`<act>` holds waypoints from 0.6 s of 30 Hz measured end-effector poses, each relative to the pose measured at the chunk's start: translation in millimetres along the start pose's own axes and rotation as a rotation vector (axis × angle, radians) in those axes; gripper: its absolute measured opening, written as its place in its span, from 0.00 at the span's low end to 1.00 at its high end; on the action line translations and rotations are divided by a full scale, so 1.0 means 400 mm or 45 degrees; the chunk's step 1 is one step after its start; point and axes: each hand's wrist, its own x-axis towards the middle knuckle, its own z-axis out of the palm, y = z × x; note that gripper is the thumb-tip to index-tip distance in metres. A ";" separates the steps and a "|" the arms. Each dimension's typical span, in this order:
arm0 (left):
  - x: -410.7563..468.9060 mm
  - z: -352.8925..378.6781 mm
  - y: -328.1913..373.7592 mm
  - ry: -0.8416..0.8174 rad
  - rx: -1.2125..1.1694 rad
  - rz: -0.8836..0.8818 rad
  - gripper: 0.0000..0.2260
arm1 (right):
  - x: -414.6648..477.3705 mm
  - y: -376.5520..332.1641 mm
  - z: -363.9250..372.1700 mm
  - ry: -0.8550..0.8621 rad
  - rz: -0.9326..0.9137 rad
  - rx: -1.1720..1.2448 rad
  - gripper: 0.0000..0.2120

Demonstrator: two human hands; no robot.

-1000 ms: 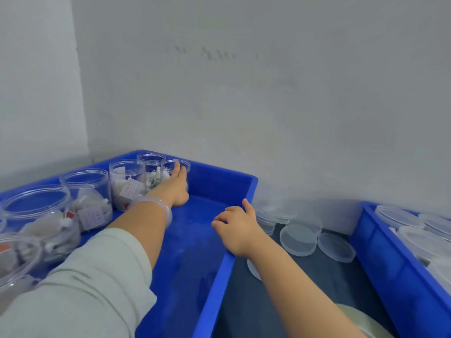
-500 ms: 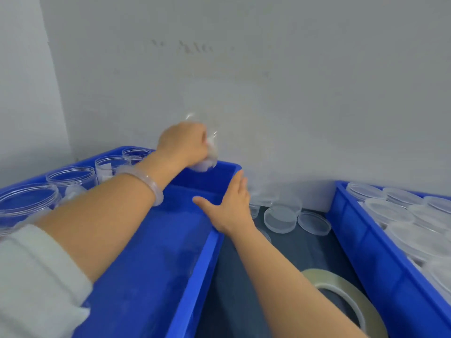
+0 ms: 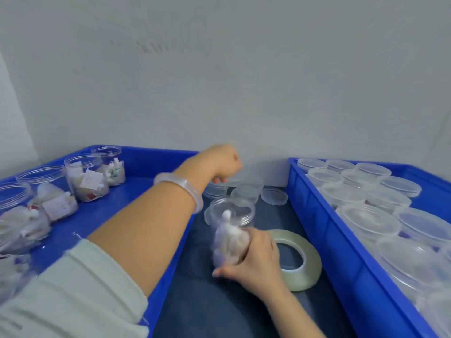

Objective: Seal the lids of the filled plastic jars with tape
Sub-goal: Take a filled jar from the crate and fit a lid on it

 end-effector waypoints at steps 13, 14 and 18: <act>0.010 0.210 -0.112 -0.187 -0.791 -0.203 0.16 | -0.020 0.034 -0.017 0.035 0.080 0.012 0.60; 0.007 0.217 -0.119 -0.176 -0.679 -0.163 0.15 | -0.022 0.033 -0.017 0.064 0.097 0.048 0.61; -0.006 0.274 -0.159 -0.094 -0.467 -0.217 0.05 | -0.030 0.033 -0.015 0.108 0.071 0.037 0.46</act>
